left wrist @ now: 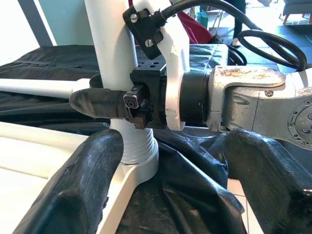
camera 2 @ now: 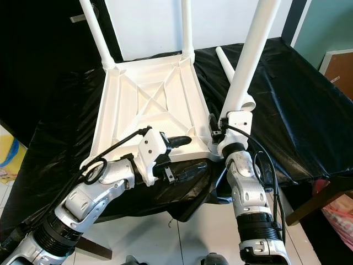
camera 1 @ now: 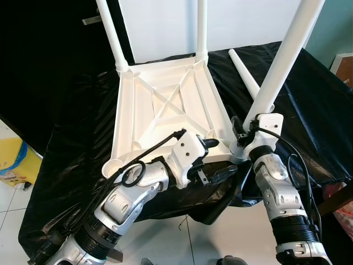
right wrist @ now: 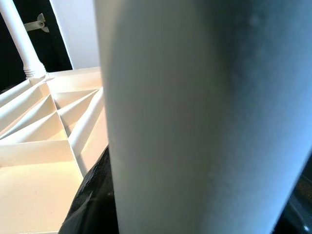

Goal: Building children table

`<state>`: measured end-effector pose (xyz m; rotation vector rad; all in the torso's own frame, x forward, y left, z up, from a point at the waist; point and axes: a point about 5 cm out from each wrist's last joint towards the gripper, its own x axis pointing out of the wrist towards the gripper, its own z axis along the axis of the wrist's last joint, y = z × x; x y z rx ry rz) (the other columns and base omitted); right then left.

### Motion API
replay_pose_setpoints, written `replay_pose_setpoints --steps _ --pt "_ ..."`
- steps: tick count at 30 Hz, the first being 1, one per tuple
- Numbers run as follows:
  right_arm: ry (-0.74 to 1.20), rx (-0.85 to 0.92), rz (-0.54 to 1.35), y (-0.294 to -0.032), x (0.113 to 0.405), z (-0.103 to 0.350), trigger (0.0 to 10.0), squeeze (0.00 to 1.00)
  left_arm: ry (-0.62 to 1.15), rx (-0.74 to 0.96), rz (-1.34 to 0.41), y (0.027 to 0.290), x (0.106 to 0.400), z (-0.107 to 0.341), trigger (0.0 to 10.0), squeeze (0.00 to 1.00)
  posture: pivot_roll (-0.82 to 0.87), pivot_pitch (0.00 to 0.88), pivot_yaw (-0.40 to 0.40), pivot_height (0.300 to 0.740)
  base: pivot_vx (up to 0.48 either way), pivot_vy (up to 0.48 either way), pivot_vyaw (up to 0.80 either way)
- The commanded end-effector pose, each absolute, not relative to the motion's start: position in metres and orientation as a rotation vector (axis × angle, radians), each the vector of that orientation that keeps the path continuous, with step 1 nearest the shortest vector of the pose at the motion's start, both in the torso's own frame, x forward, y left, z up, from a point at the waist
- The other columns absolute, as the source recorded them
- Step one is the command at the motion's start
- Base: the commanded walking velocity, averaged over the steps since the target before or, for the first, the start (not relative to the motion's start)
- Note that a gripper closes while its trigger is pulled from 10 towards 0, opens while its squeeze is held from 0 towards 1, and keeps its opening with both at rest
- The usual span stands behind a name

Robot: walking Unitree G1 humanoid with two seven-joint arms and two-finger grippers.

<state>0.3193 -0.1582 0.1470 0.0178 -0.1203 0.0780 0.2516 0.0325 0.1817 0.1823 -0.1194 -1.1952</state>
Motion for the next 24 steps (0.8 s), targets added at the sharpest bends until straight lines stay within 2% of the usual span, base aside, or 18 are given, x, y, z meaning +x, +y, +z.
replay_pose_setpoints --steps 1,4,5,7,8,10,12,24 --pt "0.030 0.029 0.054 -0.161 0.315 0.117 10.0 0.00 -0.114 0.196 -1.239 0.034 0.249 0.182 10.0 0.00 -0.09 0.084 0.076 0.740 0.000 0.000 0.00" --pt "0.036 0.025 0.048 -0.163 0.313 0.115 10.0 0.00 -0.115 0.196 -1.239 0.034 0.249 0.182 10.0 0.00 -0.09 0.083 0.077 0.740 0.000 0.000 0.00" --pt "-0.041 -0.020 0.070 -0.163 0.308 0.118 10.0 0.00 -0.117 0.196 -1.239 0.033 0.249 0.183 10.0 0.00 -0.09 0.083 0.075 0.740 0.000 0.000 0.00" --pt "-0.041 -0.020 0.070 -0.163 0.308 0.118 10.0 0.00 -0.117 0.196 -1.239 0.033 0.249 0.183 10.0 0.00 -0.09 0.083 0.075 0.740 0.000 0.000 0.00" --pt "-0.129 -0.041 0.094 -0.162 0.300 0.119 10.0 0.00 -0.120 0.196 -1.239 0.033 0.249 0.184 10.0 0.00 -0.09 0.088 0.083 0.740 0.000 0.000 0.00" --pt "-0.129 -0.041 0.094 -0.162 0.300 0.119 10.0 0.00 -0.120 0.196 -1.239 0.033 0.249 0.184 10.0 0.00 -0.09 0.088 0.083 0.740 0.000 0.000 0.00" --pt "-0.221 -0.074 0.121 -0.163 0.289 0.117 10.0 0.00 -0.126 0.198 -1.239 0.034 0.249 0.186 10.0 0.00 -0.09 0.098 0.095 0.740 0.000 0.000 0.00" --pt "-0.195 -0.051 0.118 -0.163 0.286 0.114 10.0 0.00 -0.126 0.208 -1.234 0.037 0.250 0.188 10.0 0.00 -0.08 0.109 0.097 0.740 0.000 0.000 0.00"
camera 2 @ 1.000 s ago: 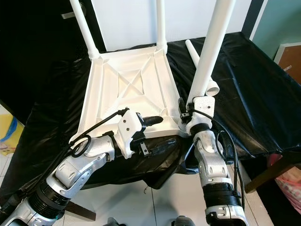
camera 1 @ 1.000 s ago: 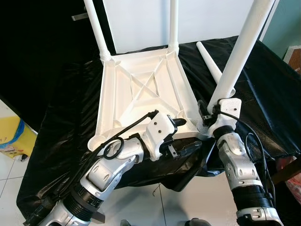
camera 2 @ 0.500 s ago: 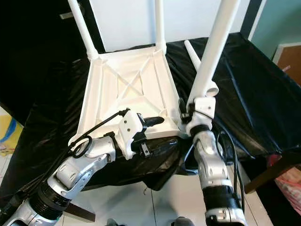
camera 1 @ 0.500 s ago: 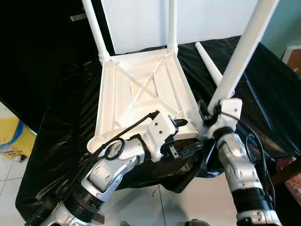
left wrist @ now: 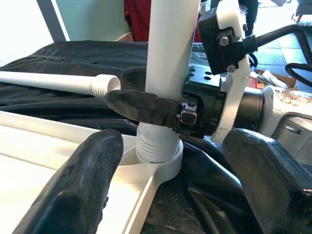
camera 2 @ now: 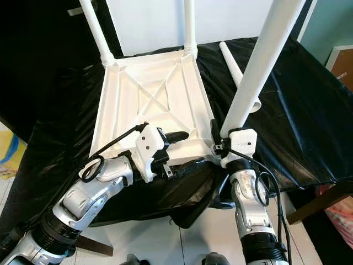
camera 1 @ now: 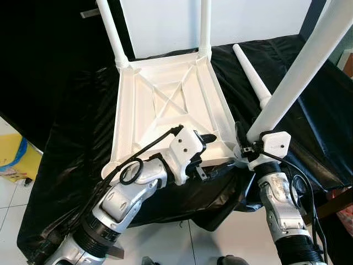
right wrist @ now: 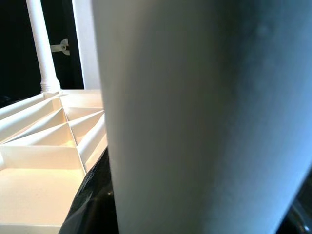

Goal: Building children table

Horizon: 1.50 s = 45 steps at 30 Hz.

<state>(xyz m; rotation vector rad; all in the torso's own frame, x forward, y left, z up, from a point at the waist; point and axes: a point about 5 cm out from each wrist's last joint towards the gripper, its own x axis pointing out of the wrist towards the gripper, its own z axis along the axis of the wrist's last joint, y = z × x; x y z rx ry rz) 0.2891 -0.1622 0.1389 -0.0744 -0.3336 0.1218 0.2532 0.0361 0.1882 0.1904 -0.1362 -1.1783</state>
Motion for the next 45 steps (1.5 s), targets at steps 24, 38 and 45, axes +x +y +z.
replay_pose_setpoints --steps 24,38,45 --pt "0.001 -0.150 0.261 -0.170 0.293 0.109 10.0 0.00 -0.135 0.205 -1.239 0.035 0.249 0.190 10.0 0.00 -0.09 0.099 0.094 0.740 0.000 0.000 0.00" --pt "0.068 -0.031 0.183 -0.178 0.294 0.106 10.0 0.00 -0.135 0.202 -1.250 0.033 0.247 0.189 10.0 0.00 -0.09 0.090 0.090 0.740 0.000 0.000 0.00" --pt "0.044 -0.050 0.200 -0.171 0.290 0.107 10.0 0.00 -0.137 0.202 -1.251 0.033 0.247 0.189 10.0 0.00 -0.09 0.088 0.089 0.740 0.000 0.000 0.00"
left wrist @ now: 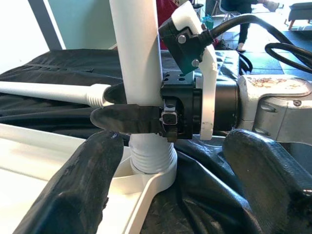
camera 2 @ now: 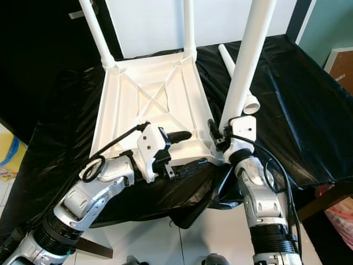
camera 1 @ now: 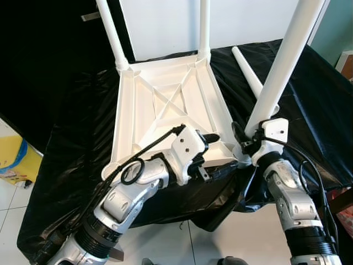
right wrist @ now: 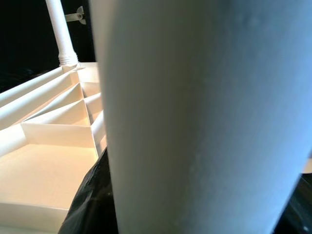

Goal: Building children table

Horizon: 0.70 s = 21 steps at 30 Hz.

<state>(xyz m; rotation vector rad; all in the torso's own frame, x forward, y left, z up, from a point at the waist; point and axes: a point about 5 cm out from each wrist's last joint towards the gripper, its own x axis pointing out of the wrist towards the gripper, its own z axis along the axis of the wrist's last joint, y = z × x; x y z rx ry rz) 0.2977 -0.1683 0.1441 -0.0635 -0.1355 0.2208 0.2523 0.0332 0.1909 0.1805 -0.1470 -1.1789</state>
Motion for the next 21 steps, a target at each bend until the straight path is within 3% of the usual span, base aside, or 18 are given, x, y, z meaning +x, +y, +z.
replay_pose_setpoints --steps 1,8,15,21 --pt "0.040 -0.047 0.193 -0.169 0.289 0.107 10.0 0.00 -0.137 0.201 -1.251 0.033 0.247 0.189 10.0 0.00 -0.10 0.085 0.086 0.740 0.000 0.000 0.00" --pt "0.007 -0.028 0.120 -0.160 0.284 0.109 10.0 0.00 -0.139 0.199 -1.251 0.032 0.247 0.189 10.0 0.00 -0.10 0.084 0.079 0.740 0.000 0.000 0.00" --pt "-0.008 0.019 -0.224 -0.152 0.280 0.107 10.0 0.00 -0.147 0.189 -1.246 0.031 0.247 0.191 10.0 0.00 -0.09 0.081 0.071 0.740 0.000 0.000 0.00" --pt "-0.020 0.030 -0.254 -0.148 0.281 0.109 10.0 0.00 -0.149 0.188 -1.242 0.031 0.247 0.191 10.0 0.00 -0.09 0.084 0.067 0.740 0.000 0.000 0.00"
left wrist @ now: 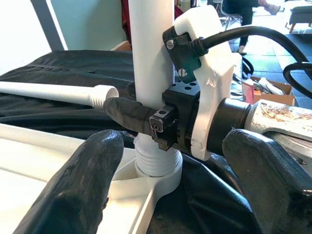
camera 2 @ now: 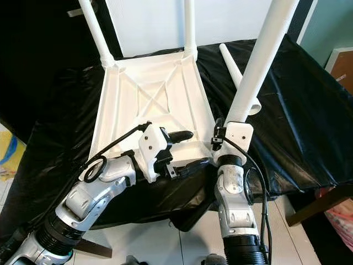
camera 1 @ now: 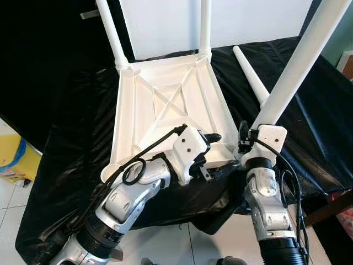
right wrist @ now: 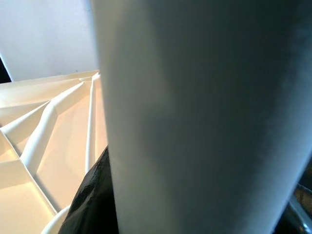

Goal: Building children table

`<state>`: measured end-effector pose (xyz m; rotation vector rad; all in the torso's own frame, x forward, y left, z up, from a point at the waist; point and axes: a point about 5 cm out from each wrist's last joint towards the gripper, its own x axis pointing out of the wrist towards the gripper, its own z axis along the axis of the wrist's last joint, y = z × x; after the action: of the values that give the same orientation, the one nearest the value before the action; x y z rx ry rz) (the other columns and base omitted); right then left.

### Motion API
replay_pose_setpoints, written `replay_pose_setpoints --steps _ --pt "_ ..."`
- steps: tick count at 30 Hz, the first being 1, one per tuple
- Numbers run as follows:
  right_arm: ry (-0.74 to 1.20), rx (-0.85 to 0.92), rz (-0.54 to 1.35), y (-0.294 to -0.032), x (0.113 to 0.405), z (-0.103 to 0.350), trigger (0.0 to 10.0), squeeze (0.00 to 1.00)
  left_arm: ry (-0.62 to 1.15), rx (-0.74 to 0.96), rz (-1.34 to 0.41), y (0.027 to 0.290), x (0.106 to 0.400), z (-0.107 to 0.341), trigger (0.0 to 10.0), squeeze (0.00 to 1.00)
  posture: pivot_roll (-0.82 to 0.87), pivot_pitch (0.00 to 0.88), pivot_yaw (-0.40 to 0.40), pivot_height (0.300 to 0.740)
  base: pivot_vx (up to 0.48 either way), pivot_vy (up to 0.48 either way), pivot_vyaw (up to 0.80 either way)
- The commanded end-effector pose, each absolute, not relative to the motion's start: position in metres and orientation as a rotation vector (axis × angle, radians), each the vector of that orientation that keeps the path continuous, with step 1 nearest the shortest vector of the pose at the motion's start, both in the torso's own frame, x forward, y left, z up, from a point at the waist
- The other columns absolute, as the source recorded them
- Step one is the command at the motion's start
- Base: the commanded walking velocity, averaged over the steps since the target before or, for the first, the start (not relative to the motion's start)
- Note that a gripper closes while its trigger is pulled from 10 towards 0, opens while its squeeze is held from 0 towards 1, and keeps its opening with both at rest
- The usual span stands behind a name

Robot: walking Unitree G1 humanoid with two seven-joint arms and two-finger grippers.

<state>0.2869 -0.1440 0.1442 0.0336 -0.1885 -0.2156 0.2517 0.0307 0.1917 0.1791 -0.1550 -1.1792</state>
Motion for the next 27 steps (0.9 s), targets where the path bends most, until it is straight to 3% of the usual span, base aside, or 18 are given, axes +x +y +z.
replay_pose_setpoints --steps 1,15,20,27 --pt "-0.023 0.022 -0.252 -0.147 0.281 0.110 10.0 0.00 -0.150 0.188 -1.239 0.031 0.248 0.191 10.0 0.00 -0.08 0.086 0.065 0.740 0.000 0.000 0.00" --pt "-0.080 -0.025 -0.246 -0.140 0.284 0.119 10.0 0.00 -0.155 0.188 -1.212 0.033 0.251 0.193 10.0 0.00 -0.08 0.090 0.056 0.740 0.000 0.000 0.00" --pt "-0.255 -0.027 -0.243 -0.140 0.283 0.152 10.0 0.00 -0.155 0.189 -1.209 0.034 0.251 0.193 10.0 0.00 -0.08 0.085 0.055 0.740 0.000 0.000 0.00" --pt "-0.316 -0.023 -0.254 -0.141 0.283 0.166 10.0 0.00 -0.157 0.189 -1.208 0.034 0.252 0.193 10.0 0.00 -0.08 0.085 0.055 0.740 0.000 0.000 0.00"
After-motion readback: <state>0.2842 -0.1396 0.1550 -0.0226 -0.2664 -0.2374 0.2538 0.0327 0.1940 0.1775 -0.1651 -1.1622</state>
